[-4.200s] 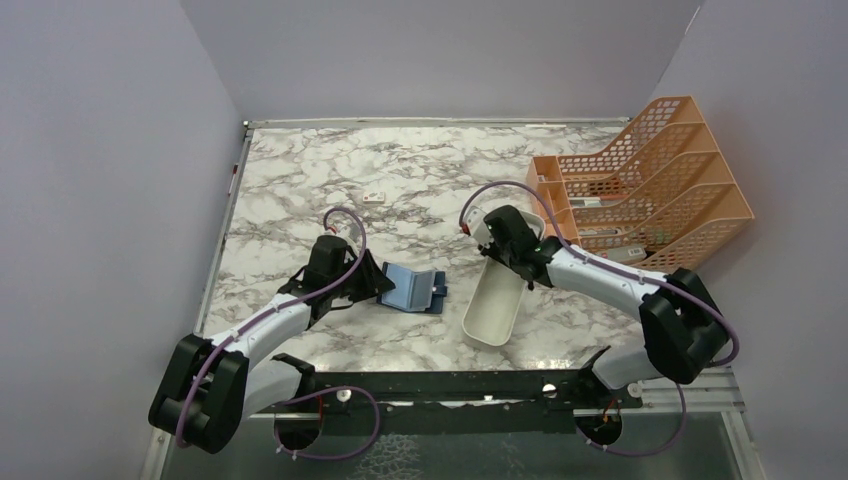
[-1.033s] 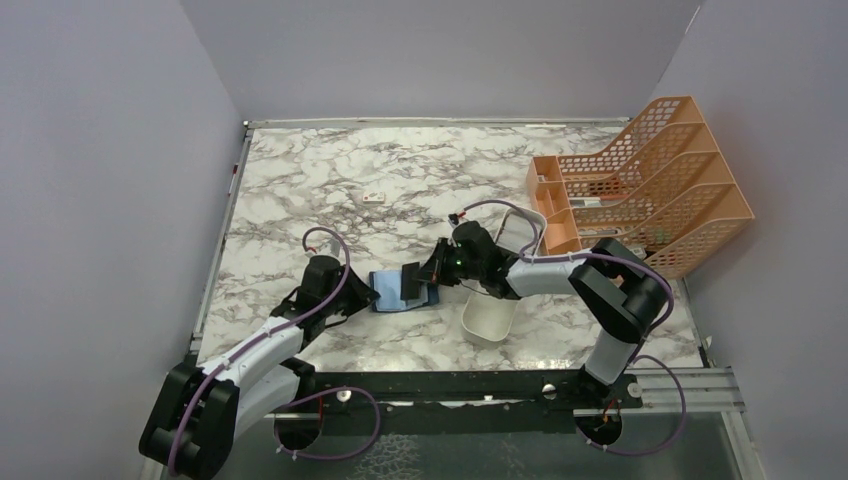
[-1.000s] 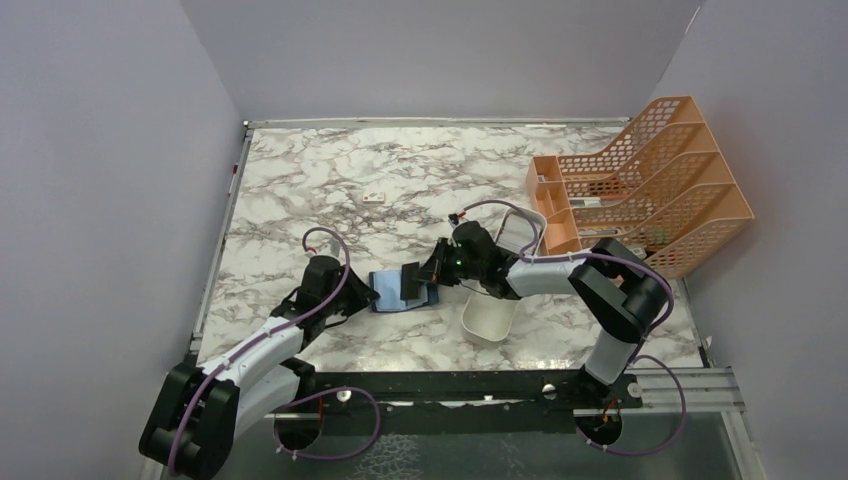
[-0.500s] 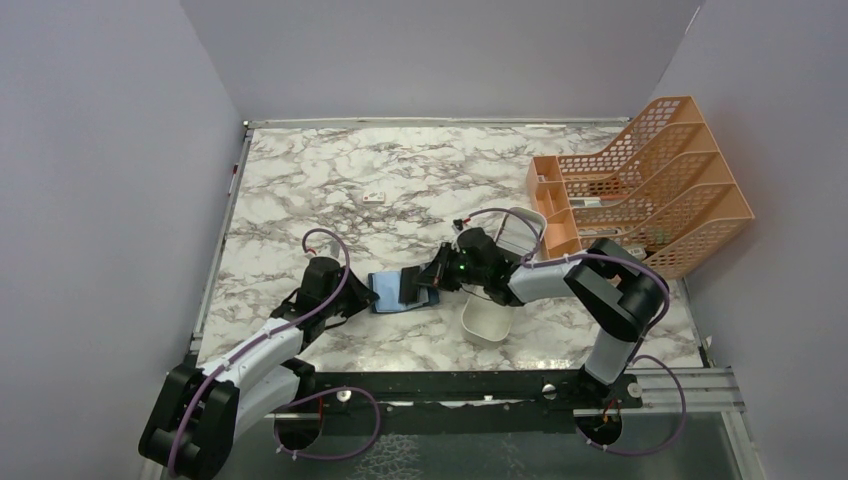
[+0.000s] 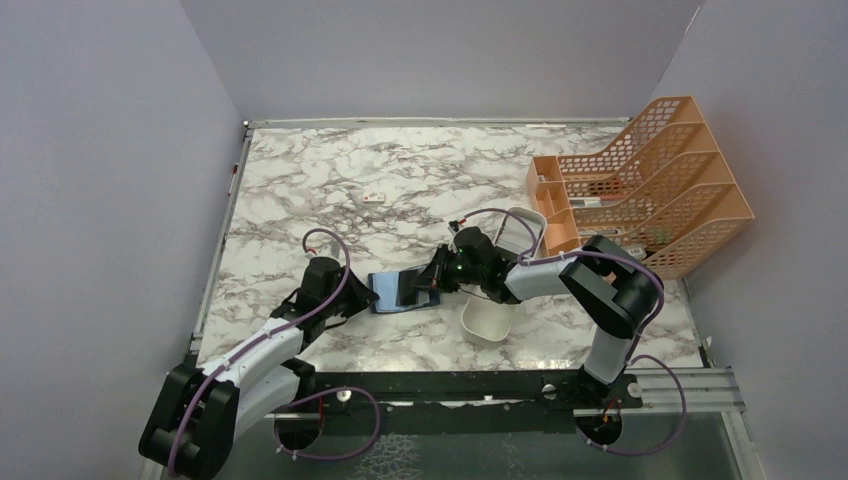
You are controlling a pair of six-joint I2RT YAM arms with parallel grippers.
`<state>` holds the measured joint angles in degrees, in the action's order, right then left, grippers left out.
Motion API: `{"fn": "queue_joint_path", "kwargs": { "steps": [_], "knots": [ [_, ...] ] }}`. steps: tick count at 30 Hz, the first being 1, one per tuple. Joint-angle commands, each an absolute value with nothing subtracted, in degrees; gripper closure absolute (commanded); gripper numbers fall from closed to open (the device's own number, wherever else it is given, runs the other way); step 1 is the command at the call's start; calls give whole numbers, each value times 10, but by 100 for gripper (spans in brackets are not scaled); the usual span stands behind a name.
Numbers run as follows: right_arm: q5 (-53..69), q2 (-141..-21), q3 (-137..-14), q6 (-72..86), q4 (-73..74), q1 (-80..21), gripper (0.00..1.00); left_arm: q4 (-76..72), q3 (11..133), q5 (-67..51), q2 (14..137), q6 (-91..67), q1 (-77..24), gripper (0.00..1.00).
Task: Put the credit cards into the card holder
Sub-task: Insert the credit card into the card holder.
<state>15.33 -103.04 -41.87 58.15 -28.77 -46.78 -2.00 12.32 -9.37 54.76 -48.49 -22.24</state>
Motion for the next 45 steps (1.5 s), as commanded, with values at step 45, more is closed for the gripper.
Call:
{"fn": "queue_joint_path", "kwargs": {
  "steps": [45],
  "knots": [
    [129,-1031,-531,438,-55,-469,67,-8,134,-98,532,-469,-225,84]
  ]
}}
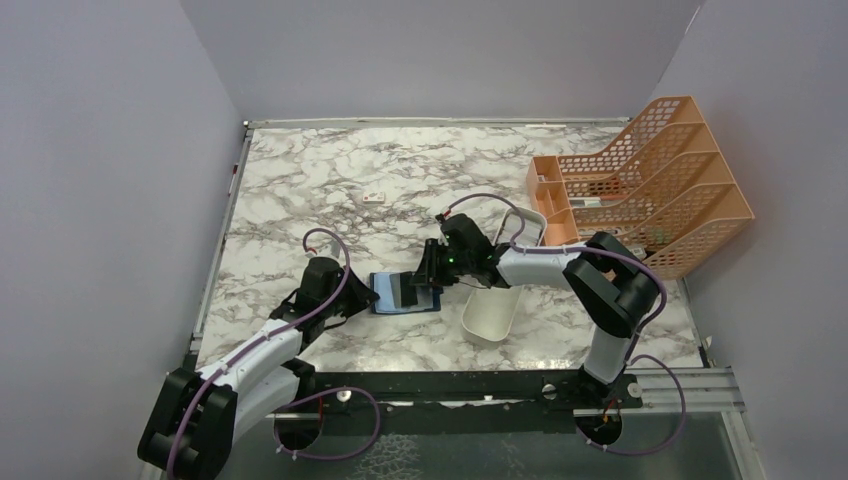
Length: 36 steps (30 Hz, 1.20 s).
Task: Put the credit cards into the card holder
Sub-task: Insert the credit card into the card holder.
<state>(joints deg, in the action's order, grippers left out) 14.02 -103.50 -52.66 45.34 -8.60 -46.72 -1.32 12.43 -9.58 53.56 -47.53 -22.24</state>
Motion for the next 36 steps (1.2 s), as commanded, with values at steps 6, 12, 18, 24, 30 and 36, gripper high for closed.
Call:
{"fn": "queue_joint_path", "kwargs": {
  "steps": [6,12,18,24,30,36],
  "knots": [
    [158,-1055,-534,455,-87,-476,68,-13,130,-100,529,-472,-225,84],
    [187,-1074,-540,472,-122,-486,79,-23,129,-107,530,-478,-225,84],
    [215,-1088,-538,497,-163,-490,85,-32,128,-115,527,-482,-225,79],
    [233,-1102,-536,512,-203,-490,84,-42,127,-125,526,-483,-225,75],
    [244,-1109,-536,520,-225,-490,79,-51,126,-134,529,-486,-226,72],
    [253,-1116,-539,517,-234,-490,78,-57,125,-137,531,-486,-225,71]
  ]
}}
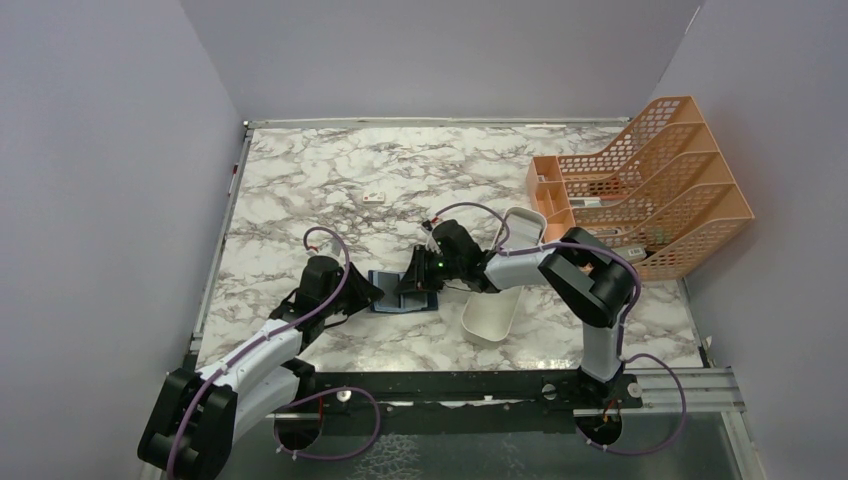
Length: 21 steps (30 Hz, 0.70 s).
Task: Put the credit cards into the card holder
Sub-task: Insert the credit card into the card holder.
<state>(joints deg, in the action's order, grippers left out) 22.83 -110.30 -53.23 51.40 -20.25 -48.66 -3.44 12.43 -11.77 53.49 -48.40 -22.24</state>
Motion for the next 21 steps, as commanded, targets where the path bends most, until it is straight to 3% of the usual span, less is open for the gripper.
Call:
{"fn": "queue_joint_path", "kwargs": {
  "steps": [1,12,17,21],
  "knots": [
    [252,-1115,-540,513,-230,-490,78,-57,125,-136,532,-485,-226,70],
    [161,-1012,-565,409,-42,-490,65,-18,148,-114,528,-461,-226,71],
    [121,-967,-579,348,17,-490,55,13,168,-97,524,-447,-226,64],
    [64,-918,-606,267,106,-490,54,53,191,-77,515,-434,-226,59]
  ]
}}
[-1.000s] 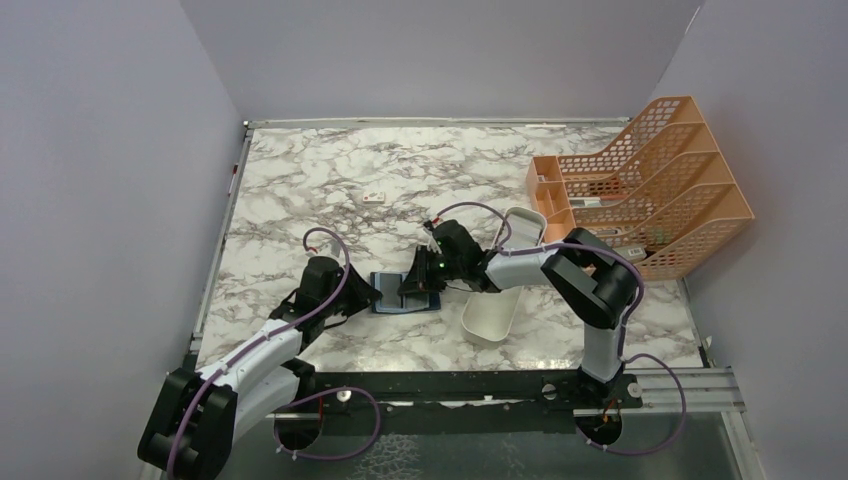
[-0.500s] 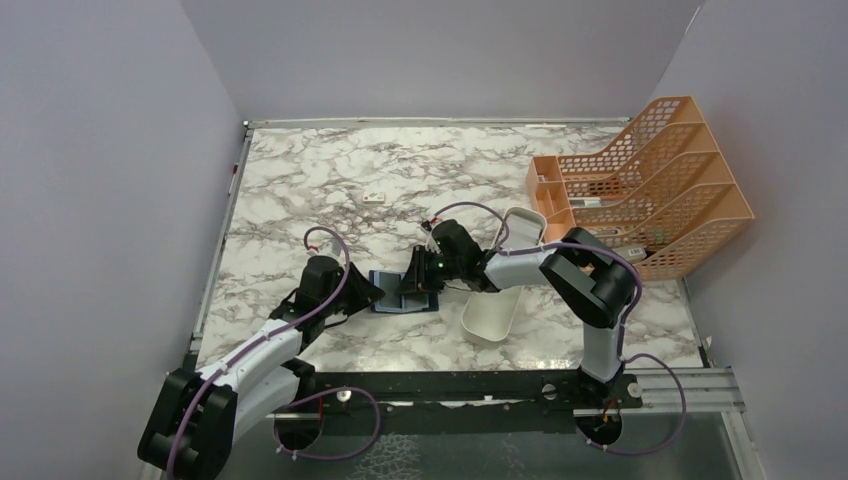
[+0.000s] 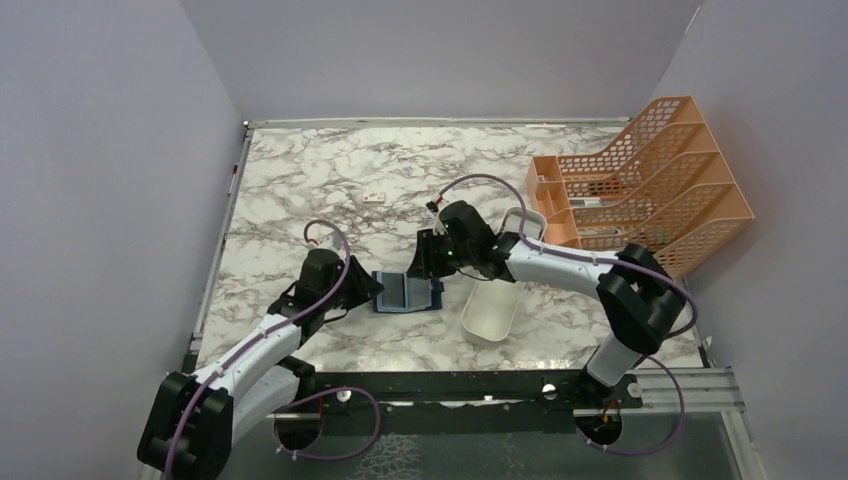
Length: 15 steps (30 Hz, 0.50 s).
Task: Put the credit cards into the card holder
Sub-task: Insert the credit card into the card holder.
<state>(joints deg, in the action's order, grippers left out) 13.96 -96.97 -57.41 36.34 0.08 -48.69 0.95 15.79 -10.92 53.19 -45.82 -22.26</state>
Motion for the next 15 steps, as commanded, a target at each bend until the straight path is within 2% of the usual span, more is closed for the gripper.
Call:
{"fn": "queue_joint_path", "kwargs": {
  "steps": [1,10,15],
  "knots": [
    [48,-901,-607,249,120,-489,54,65,200,-71,513,-430,-226,58],
    [-145,-757,-595,86,215,-475,48,109,249,-64,484,-415,-225,46],
    [-183,-724,-569,-32,221,-449,48,109,262,-76,488,-406,-225,44]
  ]
}}
